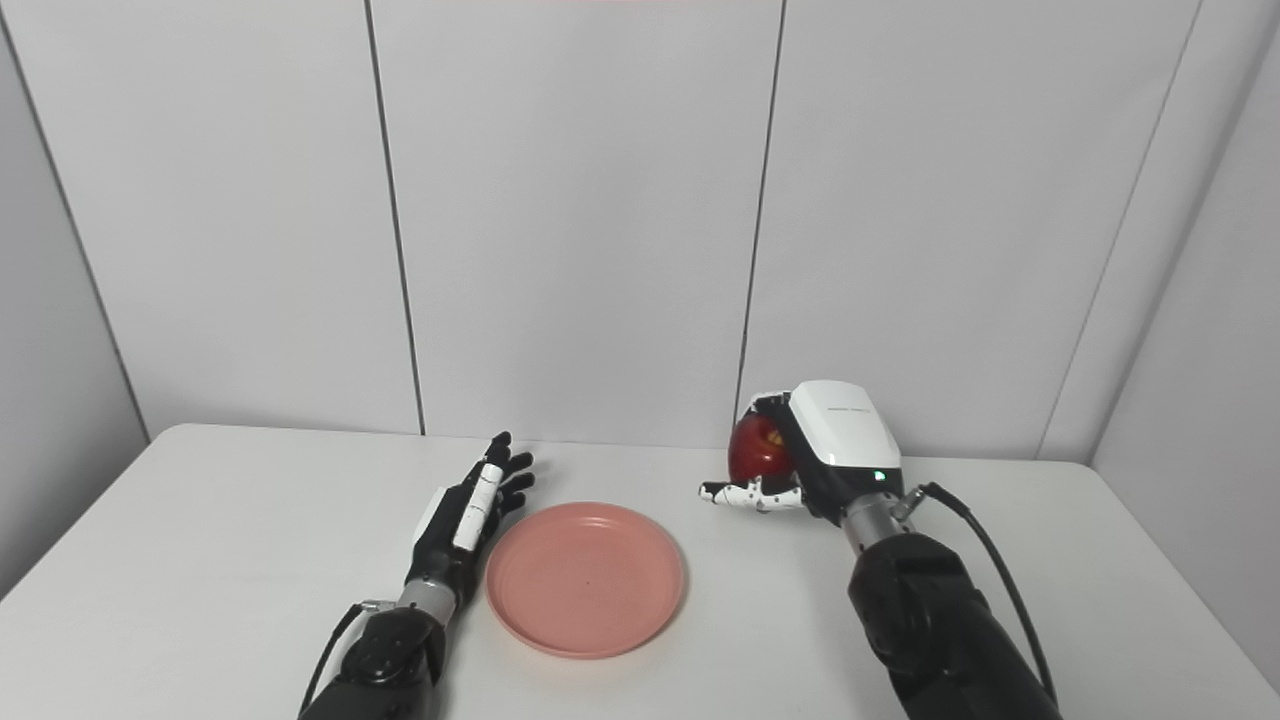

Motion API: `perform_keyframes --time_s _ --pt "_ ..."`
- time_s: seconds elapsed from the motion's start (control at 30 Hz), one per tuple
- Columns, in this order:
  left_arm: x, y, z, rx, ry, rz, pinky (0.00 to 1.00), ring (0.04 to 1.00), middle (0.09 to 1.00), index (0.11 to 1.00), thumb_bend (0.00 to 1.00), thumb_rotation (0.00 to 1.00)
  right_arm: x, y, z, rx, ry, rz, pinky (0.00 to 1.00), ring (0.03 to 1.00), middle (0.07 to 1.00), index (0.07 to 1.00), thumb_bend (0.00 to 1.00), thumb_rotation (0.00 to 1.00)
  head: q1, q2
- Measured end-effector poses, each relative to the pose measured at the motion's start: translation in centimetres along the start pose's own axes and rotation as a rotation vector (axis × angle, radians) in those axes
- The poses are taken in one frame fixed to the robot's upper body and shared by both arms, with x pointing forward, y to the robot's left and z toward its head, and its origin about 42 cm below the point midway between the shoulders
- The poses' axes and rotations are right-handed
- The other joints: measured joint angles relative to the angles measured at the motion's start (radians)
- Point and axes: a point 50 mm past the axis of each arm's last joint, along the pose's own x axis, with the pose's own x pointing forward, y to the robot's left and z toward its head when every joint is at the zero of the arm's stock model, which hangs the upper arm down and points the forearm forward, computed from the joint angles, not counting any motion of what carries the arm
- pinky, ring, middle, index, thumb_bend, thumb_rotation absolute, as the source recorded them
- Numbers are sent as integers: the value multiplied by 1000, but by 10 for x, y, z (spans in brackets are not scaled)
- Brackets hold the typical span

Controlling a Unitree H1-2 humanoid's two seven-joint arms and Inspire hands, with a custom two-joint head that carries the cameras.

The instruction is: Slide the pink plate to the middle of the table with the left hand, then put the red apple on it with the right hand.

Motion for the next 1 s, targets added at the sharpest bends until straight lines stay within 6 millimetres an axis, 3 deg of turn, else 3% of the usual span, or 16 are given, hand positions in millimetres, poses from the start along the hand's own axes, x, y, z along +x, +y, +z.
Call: perform_keyframes --time_s 0.2,0.5,0.57,0.67,0.77,0.8,0.87,1.0 --pt "0 0 0 0 1 -2 870 875 893 941 814 916 9 3 19 -2 -31 21 113 169 248 365 502 371 -5 -2" --pt "0 0 1 2 0 -3 869 873 890 943 792 921 15 9 40 43 -61 24 119 179 264 438 498 366 -6 -2" --pt "0 0 0 2 0 -2 878 880 889 942 799 911 17 11 47 45 -74 27 118 181 268 432 509 305 -6 -2" --pt "0 0 0 2 1 -3 880 867 882 936 805 912 19 14 58 32 -99 34 155 224 316 466 513 393 -6 0" --pt "0 0 0 3 0 -3 870 871 882 932 819 899 20 19 68 26 -123 49 238 325 431 608 511 493 -6 2" --pt "0 0 0 3 0 -3 870 872 882 932 820 897 20 21 71 25 -127 59 240 328 433 611 511 496 -6 2" --pt "0 0 0 2 1 -2 873 878 887 934 812 906 20 23 74 18 -135 73 207 279 365 502 513 491 -3 3" --pt "0 0 0 0 1 -2 858 871 878 928 801 910 21 34 82 1 -140 100 216 293 378 503 508 525 2 5"
